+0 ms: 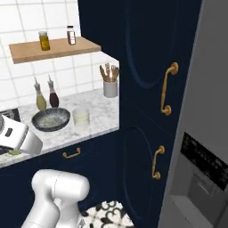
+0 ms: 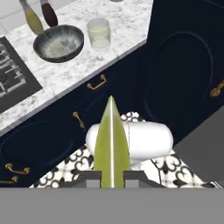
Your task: Grab a lemon wedge from the fridge and one ice cube from the ice bowl, and put them in the glass of lemonade.
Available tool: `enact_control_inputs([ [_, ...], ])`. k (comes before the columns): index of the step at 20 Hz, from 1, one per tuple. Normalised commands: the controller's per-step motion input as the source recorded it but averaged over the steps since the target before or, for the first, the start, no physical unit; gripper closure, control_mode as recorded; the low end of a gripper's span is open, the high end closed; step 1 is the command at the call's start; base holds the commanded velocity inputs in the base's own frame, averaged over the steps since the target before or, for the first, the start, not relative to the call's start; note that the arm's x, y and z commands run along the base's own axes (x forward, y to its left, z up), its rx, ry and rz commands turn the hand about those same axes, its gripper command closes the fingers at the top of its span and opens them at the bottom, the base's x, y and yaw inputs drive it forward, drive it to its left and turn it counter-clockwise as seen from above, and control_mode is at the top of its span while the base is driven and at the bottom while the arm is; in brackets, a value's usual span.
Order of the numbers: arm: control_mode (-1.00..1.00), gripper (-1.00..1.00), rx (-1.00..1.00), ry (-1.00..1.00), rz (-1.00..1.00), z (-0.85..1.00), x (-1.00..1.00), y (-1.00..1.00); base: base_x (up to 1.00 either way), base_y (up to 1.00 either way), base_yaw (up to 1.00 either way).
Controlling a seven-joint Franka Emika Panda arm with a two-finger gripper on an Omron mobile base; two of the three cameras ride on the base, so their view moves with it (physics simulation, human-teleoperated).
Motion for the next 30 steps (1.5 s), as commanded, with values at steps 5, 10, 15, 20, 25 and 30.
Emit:
enact_control_inputs([
  [5, 1.0, 1.0, 0.0, 0.0, 0.0, 0.0, 0.0, 0.0, 0.95, 0.0, 0.21],
  [10, 1.0, 1.0, 0.0, 0.0, 0.0, 0.0, 0.0, 0.0, 0.7, -0.04, 0.23],
  [15, 1.0, 1.0, 0.0, 0.0, 0.0, 0.0, 0.0, 0.0, 0.1, -0.21, 0.22],
  [20, 1.0, 1.0, 0.0, 0.0, 0.0, 0.0, 0.0, 0.0, 0.51, -0.08, 0.3],
  [25, 1.0, 1.0, 0.0, 0.0, 0.0, 0.0, 0.0, 0.0, 0.17, 0.0, 0.08],
  [30, -1.0, 1.0, 0.01, 0.0, 0.0, -0.02, 0.48, 0.0, 0.03, 0.0, 0.0],
])
